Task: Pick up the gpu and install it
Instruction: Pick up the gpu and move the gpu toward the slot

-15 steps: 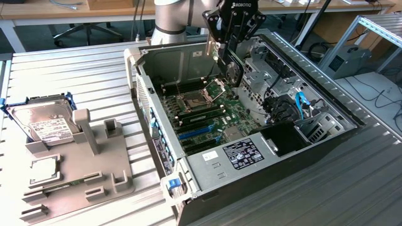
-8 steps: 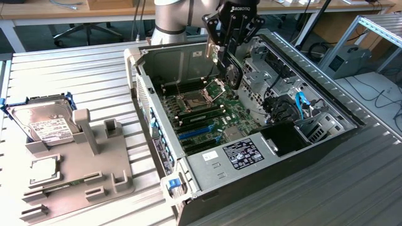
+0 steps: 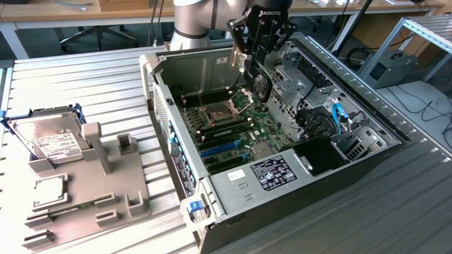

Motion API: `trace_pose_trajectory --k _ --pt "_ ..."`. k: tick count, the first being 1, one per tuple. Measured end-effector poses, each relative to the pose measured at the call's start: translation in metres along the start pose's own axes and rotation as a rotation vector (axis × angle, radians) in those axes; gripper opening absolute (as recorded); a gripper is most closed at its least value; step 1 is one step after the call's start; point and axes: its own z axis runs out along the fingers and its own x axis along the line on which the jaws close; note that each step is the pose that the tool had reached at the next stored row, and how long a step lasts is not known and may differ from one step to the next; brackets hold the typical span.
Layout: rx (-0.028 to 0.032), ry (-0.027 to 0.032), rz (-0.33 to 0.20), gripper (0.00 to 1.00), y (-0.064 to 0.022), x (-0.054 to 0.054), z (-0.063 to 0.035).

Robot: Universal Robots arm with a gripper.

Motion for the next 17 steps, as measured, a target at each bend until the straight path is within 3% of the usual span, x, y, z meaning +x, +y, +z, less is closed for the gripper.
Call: trace_pose_trajectory --k 17 --pt "0.0001 0.0 0.0 0.26 0.0013 -0.001 0.0132"
